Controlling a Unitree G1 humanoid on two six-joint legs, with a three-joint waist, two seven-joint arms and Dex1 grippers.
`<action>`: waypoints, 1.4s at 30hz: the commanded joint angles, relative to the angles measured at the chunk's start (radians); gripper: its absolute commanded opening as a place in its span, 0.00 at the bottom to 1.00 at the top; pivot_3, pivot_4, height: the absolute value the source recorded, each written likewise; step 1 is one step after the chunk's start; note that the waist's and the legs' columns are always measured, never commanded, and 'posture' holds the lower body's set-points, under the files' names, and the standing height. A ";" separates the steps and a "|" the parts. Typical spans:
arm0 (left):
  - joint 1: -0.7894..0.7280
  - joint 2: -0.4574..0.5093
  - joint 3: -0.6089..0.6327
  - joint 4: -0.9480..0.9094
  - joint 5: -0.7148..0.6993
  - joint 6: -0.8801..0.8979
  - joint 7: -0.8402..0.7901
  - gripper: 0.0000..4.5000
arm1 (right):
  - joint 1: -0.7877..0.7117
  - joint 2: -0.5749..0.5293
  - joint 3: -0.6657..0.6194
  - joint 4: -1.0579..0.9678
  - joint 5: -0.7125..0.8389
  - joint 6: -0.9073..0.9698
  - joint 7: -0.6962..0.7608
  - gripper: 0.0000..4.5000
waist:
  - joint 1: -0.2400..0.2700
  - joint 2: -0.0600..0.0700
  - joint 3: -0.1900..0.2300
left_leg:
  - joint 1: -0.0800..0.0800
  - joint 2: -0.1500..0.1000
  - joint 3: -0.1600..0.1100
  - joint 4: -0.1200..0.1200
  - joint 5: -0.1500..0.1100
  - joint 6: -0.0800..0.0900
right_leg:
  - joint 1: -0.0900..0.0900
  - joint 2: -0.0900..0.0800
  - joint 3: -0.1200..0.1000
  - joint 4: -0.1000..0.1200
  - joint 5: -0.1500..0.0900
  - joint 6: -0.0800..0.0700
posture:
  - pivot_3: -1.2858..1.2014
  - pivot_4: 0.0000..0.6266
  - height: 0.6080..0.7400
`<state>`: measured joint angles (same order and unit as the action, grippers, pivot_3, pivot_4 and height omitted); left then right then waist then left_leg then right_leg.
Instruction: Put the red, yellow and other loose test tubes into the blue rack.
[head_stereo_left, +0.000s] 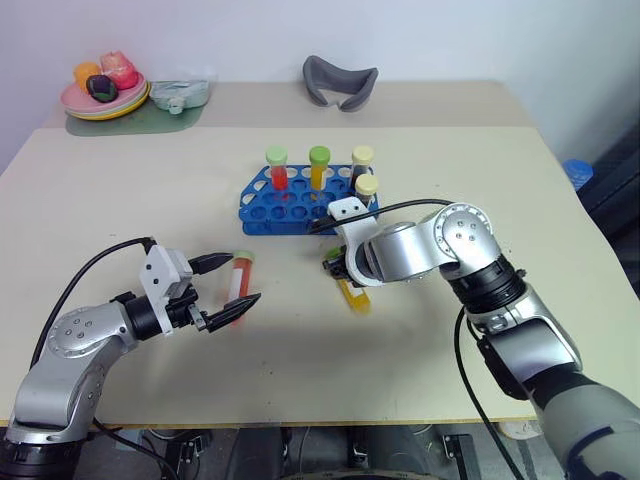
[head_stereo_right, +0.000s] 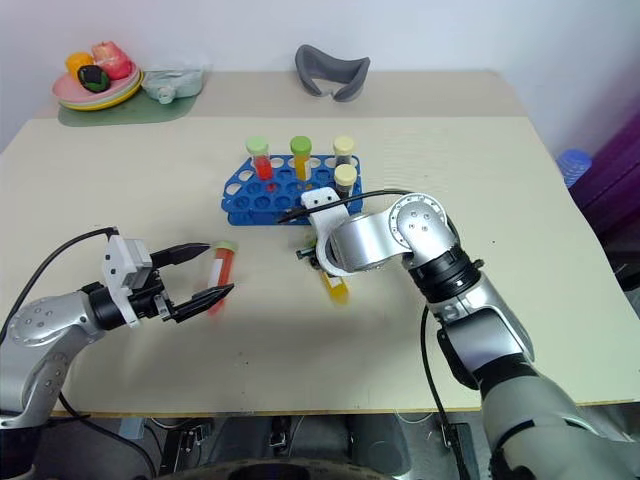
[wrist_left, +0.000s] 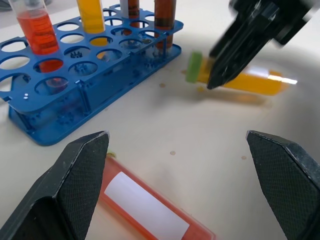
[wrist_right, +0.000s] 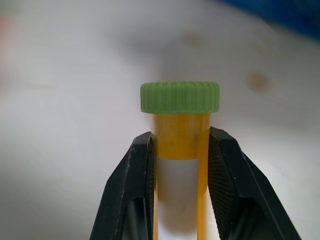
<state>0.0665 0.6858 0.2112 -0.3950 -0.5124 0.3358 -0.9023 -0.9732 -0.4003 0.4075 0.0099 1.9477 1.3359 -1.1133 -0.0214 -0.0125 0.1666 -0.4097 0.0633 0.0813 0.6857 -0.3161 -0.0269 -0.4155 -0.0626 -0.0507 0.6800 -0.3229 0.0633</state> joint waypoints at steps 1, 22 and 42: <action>0.008 0.004 0.024 -0.028 -0.006 -0.015 0.008 1.00 | -0.059 -0.042 -0.061 -0.192 -0.141 0.026 0.278 0.18 | 0.001 0.000 0.000 | 0.000 0.000 0.000 0.000 0.000 0.000 | 0.000 0.000 0.000 0.000 0.000 0.000 | 0.52 0.24 0.96; -0.076 0.007 -0.010 -0.038 -0.013 0.038 0.034 1.00 | 0.256 0.167 -0.107 -0.119 -1.593 -1.045 1.005 0.18 | 0.005 -0.001 -0.001 | 0.000 0.000 0.003 -0.001 0.004 -0.007 | -0.002 0.000 0.002 0.000 0.000 0.000 | 0.52 0.24 0.96; -0.049 0.005 0.008 -0.043 -0.017 0.023 0.028 1.00 | 0.371 0.395 -0.207 0.148 -1.779 -1.402 1.215 0.18 | 0.001 -0.001 -0.001 | 0.001 0.000 0.003 -0.001 0.004 -0.007 | -0.001 0.000 0.002 0.001 0.000 0.000 | 0.52 0.24 0.96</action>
<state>0.0238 0.6861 0.1934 -0.4097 -0.5142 0.3774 -0.8725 -0.5975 -0.0169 0.2206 0.1690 0.1821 -0.0151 0.0887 -0.0199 -0.0139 0.1660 -0.4089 0.0628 0.0840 0.6851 -0.3120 -0.0342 -0.4167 -0.0621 -0.0488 0.6812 -0.3228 0.0634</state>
